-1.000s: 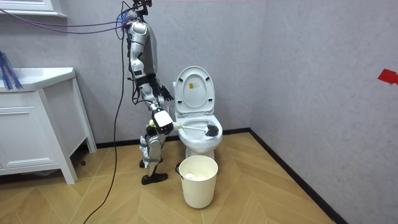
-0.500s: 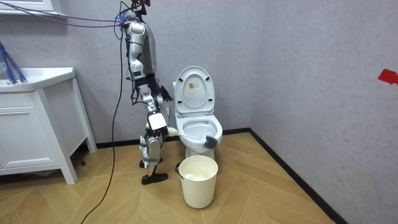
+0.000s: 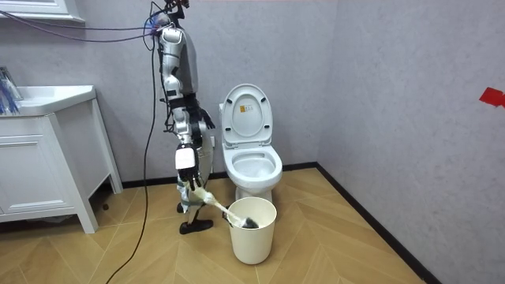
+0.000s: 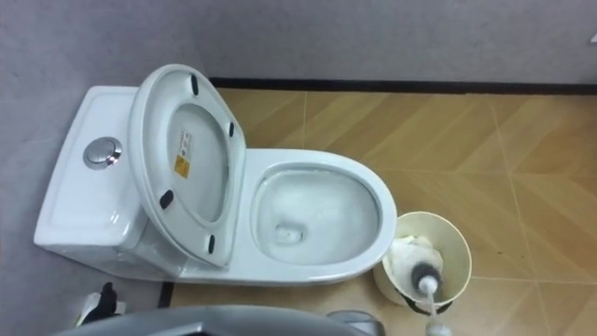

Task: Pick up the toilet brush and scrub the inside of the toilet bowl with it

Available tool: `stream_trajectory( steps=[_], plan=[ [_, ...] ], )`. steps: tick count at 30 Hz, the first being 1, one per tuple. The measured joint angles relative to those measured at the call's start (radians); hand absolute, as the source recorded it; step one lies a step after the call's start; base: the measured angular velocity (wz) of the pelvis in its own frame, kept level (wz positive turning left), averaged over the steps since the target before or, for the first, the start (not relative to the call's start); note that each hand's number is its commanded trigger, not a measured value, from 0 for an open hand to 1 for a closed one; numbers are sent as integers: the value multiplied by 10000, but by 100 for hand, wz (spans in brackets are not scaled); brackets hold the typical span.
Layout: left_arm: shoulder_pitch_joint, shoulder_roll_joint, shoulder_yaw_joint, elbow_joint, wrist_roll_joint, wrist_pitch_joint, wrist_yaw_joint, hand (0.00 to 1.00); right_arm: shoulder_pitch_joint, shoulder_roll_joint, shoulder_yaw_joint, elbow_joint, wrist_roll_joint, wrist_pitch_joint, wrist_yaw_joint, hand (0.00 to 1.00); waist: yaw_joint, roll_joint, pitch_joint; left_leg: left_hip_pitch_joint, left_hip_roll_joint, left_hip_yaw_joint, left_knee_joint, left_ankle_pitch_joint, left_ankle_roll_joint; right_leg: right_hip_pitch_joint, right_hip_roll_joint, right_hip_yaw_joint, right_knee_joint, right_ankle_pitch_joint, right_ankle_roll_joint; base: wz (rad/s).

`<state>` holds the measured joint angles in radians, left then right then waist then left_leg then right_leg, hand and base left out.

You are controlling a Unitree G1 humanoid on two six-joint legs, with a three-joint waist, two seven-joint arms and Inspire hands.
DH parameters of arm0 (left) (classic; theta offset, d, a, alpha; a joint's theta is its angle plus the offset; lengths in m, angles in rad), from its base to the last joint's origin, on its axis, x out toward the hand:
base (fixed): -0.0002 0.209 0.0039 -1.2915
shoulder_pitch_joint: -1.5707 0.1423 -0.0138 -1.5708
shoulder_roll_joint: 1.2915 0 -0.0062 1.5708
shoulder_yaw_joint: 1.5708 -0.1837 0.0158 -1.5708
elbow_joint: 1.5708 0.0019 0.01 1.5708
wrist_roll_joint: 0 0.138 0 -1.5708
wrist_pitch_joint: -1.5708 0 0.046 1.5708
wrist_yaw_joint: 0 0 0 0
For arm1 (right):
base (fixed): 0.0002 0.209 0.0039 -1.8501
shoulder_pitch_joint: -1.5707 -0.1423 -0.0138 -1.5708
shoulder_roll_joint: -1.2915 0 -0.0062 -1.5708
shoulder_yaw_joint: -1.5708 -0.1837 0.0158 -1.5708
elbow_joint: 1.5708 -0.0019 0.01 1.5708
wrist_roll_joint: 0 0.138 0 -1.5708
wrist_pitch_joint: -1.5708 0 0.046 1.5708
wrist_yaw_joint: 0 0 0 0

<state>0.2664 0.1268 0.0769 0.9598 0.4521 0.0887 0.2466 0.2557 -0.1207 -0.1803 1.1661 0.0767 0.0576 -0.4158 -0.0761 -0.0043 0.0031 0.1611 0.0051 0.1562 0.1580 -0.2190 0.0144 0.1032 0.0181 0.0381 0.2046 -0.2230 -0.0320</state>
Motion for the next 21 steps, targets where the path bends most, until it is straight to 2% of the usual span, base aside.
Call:
stream_trajectory(
  steps=[6,11,21],
  plan=[
    [5,-1,-8,133,-51,13,-17,0,-38,2,-11,89,803,4,455,0,-74,-113,23,0,2,17,-4,-6,7,-11,12,47,2,23,30,0],
    [-70,-1,-6,345,-31,63,-10,0,-93,8,-9,144,1907,40,881,0,-149,-79,16,5,1,-4,-63,-26,34,-24,10,-8,1,41,43,0],
    [-89,0,12,552,32,149,-34,0,-91,10,-11,147,2862,72,1988,0,-272,-33,-9,6,9,-21,-74,-31,33,-50,11,-71,-4,55,22,0]
  ],
)
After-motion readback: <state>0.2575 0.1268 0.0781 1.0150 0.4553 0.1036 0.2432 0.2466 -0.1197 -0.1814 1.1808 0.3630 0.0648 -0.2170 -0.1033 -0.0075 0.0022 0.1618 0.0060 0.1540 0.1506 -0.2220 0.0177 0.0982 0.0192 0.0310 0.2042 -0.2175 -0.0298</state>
